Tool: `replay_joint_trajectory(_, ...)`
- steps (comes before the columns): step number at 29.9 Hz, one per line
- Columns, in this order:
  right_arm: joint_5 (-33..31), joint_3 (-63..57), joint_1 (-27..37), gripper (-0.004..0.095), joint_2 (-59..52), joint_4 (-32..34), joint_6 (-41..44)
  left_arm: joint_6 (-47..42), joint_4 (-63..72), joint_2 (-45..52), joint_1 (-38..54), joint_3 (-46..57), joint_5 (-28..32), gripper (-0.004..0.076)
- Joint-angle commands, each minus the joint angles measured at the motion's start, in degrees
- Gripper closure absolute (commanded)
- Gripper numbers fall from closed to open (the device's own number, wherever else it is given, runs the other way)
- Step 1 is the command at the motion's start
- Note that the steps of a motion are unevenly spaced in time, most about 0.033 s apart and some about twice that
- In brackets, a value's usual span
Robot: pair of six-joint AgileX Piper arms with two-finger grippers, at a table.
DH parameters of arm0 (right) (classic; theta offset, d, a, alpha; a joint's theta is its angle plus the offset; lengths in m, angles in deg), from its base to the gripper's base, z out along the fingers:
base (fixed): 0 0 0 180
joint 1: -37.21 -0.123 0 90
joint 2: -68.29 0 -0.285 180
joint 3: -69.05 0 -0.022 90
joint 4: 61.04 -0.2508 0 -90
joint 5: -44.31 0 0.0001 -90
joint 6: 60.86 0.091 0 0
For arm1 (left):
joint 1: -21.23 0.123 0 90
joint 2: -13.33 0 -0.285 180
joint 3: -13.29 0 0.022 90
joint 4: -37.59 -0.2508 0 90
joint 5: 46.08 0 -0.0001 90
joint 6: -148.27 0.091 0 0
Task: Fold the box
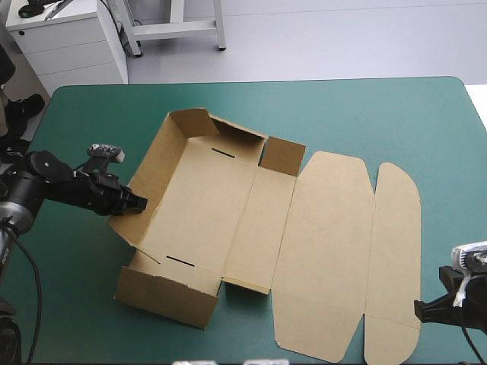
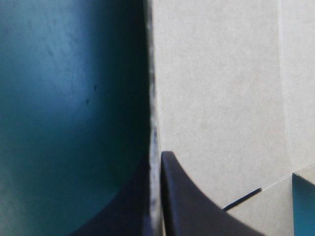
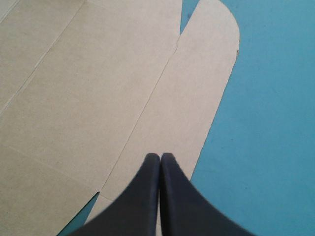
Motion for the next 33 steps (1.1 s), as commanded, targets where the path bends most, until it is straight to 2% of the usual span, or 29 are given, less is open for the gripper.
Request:
replay_joint_trajectory(1, 3.27, 3.84, 0.35, 0.0928, 0.46, 0.74, -1.36, 2.27, 1.55, 2.78, -3.08, -7.22, -1.05, 0.0731)
replay_joint_trajectory(5, 3.27, 5.00, 0.35, 0.0928, 0.46, 0.58, -1.50, 0.85, -7.91, 2.78, -9.64, -12.52, 1.89, 0.0731)
replay_joint_trajectory(14, 3.58, 5.00, 0.35, 0.0928, 0.46, 0.54, -1.50, -9.87, -43.02, 2.33, -31.50, -13.92, 19.66, 0.0731)
replay_joint_trajectory(17, 3.95, 5.00, 0.35, 0.0928, 0.46, 0.54, -1.50, -13.55, -53.14, 1.56, -37.48, -13.92, 23.98, 0.0731)
replay_joint_trajectory(24, 3.66, 5.00, 0.35, 0.0928, 0.46, 0.42, -1.50, -14.54, -62.31, -0.13, -46.04, -13.46, 25.65, 0.0731)
replay_joint_trajectory(28, 3.53, 5.00, 0.35, 0.0928, 0.46, 0.38, -1.50, -20.49, -70.47, -0.13, -49.54, -13.34, 27.32, 0.0731)
replay_joint_trajectory(33, 3.53, 5.00, 0.35, 0.0928, 0.46, 0.38, -1.27, -21.42, -79.75, -0.01, -53.43, -13.27, 30.61, 0.0731)
